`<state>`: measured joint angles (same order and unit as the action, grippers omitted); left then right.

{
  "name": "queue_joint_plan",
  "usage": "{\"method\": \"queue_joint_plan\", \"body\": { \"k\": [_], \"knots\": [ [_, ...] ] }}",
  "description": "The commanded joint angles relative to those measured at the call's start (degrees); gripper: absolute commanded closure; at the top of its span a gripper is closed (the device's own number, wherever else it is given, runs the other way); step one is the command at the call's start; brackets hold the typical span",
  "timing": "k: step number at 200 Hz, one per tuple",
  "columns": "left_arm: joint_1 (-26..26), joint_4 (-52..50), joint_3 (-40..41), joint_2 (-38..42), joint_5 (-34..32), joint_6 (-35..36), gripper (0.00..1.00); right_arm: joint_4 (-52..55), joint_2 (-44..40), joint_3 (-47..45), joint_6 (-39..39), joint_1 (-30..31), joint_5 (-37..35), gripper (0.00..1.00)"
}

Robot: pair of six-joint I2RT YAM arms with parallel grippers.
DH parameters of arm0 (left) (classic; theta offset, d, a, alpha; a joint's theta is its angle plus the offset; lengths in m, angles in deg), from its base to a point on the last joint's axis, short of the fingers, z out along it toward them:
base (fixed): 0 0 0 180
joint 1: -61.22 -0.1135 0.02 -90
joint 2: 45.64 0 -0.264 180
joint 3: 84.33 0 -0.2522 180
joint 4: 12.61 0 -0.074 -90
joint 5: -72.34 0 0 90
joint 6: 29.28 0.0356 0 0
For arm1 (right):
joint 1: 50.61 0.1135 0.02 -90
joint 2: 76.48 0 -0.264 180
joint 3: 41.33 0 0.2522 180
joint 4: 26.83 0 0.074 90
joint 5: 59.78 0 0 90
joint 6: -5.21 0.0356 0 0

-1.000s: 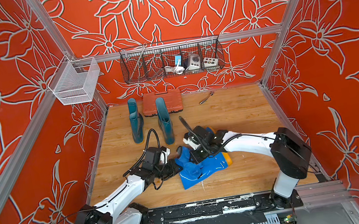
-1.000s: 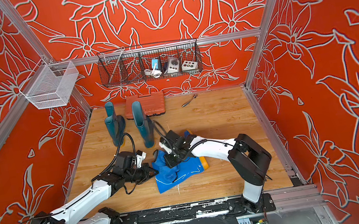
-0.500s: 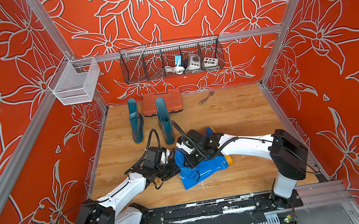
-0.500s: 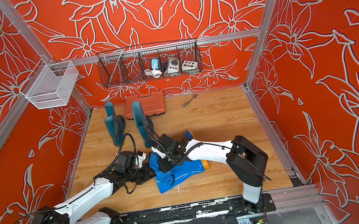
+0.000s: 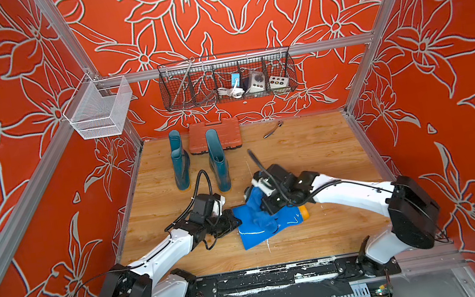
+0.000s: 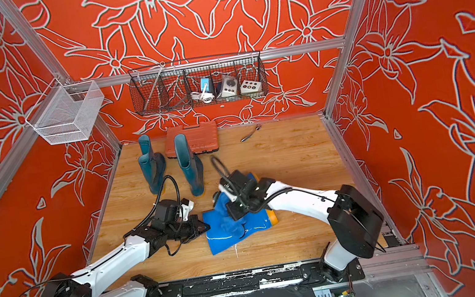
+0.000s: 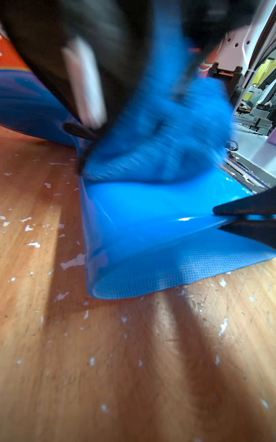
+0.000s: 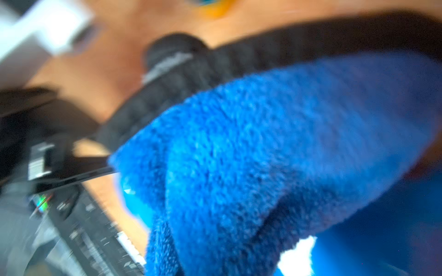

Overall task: Wipe the rubber boots with a cloth
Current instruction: Wipe the dirt off the rubber boot.

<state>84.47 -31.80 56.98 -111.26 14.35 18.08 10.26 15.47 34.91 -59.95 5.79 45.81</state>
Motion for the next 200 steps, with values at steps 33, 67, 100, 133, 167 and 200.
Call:
{"method": "queue_joint_plan", "body": {
  "k": [33, 67, 100, 133, 167, 200],
  "knots": [
    [-0.2, 1.4, 0.0, -0.4, 0.0, 0.0, 1.00, 4.3, -4.7, -8.4, -0.6, -9.6, -2.6, 1.00],
    [-0.2, 0.5, 0.0, 0.7, 0.2, 0.8, 1.00, 5.5, -13.4, -13.4, -2.1, -17.5, -1.4, 1.00],
    [-0.2, 1.5, -0.7, -1.2, 1.0, 0.8, 1.00, -0.4, -7.3, -6.9, 2.1, -2.1, -1.8, 1.00],
    [-0.2, 1.5, -2.0, -2.9, 2.4, 0.9, 1.00, -1.5, 0.9, -2.7, 3.3, 3.4, -0.4, 1.00],
    [-0.6, -0.8, -2.8, -2.0, 2.3, 2.5, 1.00, 2.1, -7.9, -14.5, 1.7, -10.7, 0.2, 1.00],
    [-1.5, 0.1, -3.8, -4.0, 4.8, 2.5, 1.00, 3.0, -14.9, -16.8, -0.2, -9.7, -2.2, 1.00]
  ]
}}
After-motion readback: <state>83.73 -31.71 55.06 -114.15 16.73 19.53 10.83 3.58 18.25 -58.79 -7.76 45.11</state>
